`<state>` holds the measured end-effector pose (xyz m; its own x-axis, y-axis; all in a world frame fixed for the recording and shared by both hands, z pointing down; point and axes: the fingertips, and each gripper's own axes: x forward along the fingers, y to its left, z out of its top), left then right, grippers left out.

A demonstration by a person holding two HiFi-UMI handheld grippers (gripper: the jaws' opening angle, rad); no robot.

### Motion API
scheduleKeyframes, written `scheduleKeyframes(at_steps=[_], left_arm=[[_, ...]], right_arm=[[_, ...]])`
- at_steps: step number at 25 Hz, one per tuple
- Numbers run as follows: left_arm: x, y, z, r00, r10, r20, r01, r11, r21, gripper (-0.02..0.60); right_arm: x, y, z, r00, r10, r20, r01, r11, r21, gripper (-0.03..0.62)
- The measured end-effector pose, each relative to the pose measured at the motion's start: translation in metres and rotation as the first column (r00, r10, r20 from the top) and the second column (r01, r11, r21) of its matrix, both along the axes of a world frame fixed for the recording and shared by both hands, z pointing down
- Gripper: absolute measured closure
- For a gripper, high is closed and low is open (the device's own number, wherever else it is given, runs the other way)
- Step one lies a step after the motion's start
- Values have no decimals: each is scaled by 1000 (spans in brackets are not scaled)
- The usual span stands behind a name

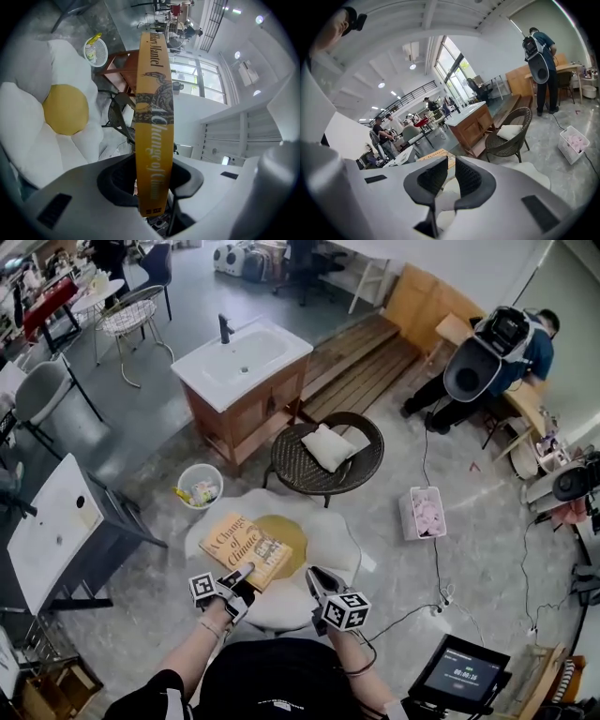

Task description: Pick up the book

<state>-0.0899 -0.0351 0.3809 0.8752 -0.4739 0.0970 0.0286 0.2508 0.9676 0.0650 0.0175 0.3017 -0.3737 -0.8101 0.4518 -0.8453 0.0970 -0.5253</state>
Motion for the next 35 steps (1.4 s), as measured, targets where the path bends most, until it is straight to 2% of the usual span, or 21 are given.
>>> scheduleKeyframes(at_steps=[9, 17, 29, 35], left_arm=[[-24, -5, -46, 992, -122, -33, 123, 992, 22, 430], [-43, -6, -70, 966, -250, -64, 251, 968, 11, 430], [-81, -6, -102, 935, -343, -96, 349, 935, 58, 430], [-99, -1, -106, 918, -383, -101, 389, 920, 48, 430]], right_arm=[[6, -13, -17, 999, -31, 11, 31, 999, 18, 530], [11, -30, -29, 996, -86, 15, 86, 996, 39, 530], [-21, -47, -46, 982, -191, 12, 189, 979, 72, 530], [-41, -55, -55, 973, -230, 15, 228, 970, 89, 530]])
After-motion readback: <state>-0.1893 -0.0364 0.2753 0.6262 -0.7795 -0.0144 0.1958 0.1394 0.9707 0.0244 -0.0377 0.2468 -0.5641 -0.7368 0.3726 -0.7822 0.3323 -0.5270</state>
